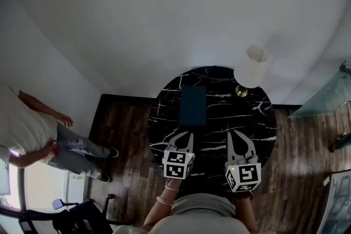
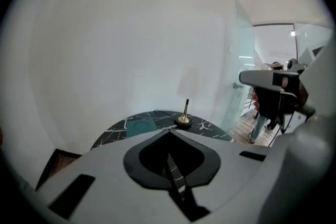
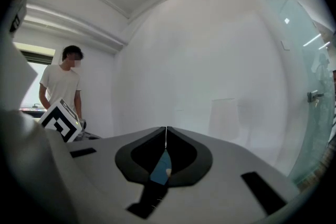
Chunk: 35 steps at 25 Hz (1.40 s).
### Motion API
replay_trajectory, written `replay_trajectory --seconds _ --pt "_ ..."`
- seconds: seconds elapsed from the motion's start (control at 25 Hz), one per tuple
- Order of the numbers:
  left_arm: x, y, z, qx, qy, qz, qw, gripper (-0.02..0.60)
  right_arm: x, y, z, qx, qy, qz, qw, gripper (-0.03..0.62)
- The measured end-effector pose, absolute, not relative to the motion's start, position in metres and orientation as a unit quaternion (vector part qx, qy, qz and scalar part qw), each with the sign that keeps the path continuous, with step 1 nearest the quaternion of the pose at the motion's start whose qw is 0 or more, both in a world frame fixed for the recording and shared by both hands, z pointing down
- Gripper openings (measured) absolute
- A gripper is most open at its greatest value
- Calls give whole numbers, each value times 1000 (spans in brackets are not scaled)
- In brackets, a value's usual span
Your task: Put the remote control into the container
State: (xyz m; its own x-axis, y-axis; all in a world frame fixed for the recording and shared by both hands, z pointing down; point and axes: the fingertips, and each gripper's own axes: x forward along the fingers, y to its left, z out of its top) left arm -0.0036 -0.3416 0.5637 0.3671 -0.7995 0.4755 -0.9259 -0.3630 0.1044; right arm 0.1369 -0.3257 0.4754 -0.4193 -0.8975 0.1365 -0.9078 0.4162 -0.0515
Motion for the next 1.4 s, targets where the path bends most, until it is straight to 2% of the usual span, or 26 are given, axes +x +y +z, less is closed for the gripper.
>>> replay_trajectory --seconds 0.68,1.4 --pt "2 -309 424 846 -528 27 73 8 95 -319 450 513 -857 32 43 12" --pt "-18 -292 409 853 -518 5 62 8 57 -305 435 496 -867 16 53 12"
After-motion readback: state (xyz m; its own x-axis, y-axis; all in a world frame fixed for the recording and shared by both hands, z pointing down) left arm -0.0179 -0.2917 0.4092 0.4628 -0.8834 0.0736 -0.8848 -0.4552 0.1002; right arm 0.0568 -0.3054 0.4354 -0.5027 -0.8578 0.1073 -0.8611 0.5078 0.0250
